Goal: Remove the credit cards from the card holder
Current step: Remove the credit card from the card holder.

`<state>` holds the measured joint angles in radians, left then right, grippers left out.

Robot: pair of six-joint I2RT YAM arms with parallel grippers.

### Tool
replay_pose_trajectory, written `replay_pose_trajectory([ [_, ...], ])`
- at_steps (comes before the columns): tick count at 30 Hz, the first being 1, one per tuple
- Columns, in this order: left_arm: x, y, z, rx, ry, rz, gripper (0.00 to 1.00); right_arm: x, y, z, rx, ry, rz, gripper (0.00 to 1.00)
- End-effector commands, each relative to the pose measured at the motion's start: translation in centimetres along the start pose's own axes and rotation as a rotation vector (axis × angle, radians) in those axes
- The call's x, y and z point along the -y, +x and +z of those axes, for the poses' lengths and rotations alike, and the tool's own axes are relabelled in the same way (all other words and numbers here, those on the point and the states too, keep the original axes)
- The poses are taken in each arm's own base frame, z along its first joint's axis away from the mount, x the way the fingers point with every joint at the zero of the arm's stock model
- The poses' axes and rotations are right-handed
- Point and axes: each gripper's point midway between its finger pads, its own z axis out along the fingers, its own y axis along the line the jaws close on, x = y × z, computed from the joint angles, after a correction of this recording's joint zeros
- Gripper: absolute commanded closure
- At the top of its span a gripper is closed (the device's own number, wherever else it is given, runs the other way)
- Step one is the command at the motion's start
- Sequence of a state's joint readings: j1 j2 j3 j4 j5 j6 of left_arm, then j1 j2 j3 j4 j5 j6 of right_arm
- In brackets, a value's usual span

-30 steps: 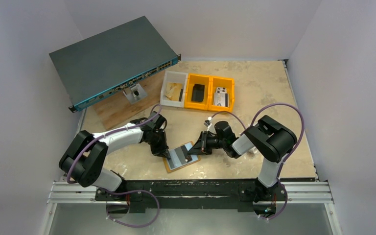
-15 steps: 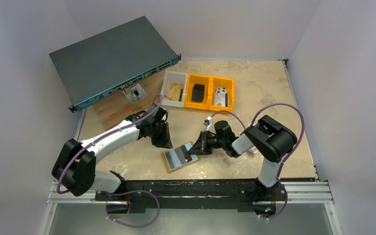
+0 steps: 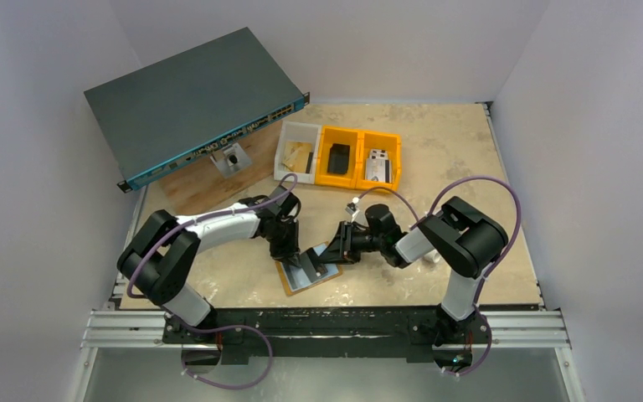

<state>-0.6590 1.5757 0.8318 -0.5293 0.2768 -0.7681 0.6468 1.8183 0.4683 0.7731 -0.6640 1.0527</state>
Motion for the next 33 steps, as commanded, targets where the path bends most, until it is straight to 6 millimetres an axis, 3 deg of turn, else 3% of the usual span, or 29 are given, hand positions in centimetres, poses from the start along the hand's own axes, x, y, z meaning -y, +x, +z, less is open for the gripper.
replay_pose_trajectory([
  [1, -0.9, 0.3, 1.0, -0.009, -0.036, -0.018, 1.0, 2.6, -0.3, 0.1, 0.023, 0.096, 0.003, 0.7],
  [8, -1.9, 0.7, 1.7, -0.024, -0.071, -0.039, 1.0, 2.0, 0.1, 0.5, -0.016, 0.062, -0.012, 0.66],
  [16, -2.1, 0.9, 1.9, -0.031, -0.073, -0.041, 1.0, 1.3, 0.8, 1.3, -0.058, 0.063, -0.048, 0.7],
  [22, -2.4, 1.3, 2.1, -0.036, -0.076, -0.042, 1.0, 1.6, 1.1, 1.5, -0.074, 0.071, -0.047, 0.82],
  [27, -2.6, 1.4, 2.0, -0.035, -0.083, -0.044, 1.0, 1.2, 0.9, 1.2, -0.07, 0.073, -0.059, 1.0],
  [33, -3.5, 1.8, 1.9, -0.032, -0.113, -0.049, 1.0, 1.1, -0.7, -0.1, 0.007, 0.124, -0.075, 1.0],
])
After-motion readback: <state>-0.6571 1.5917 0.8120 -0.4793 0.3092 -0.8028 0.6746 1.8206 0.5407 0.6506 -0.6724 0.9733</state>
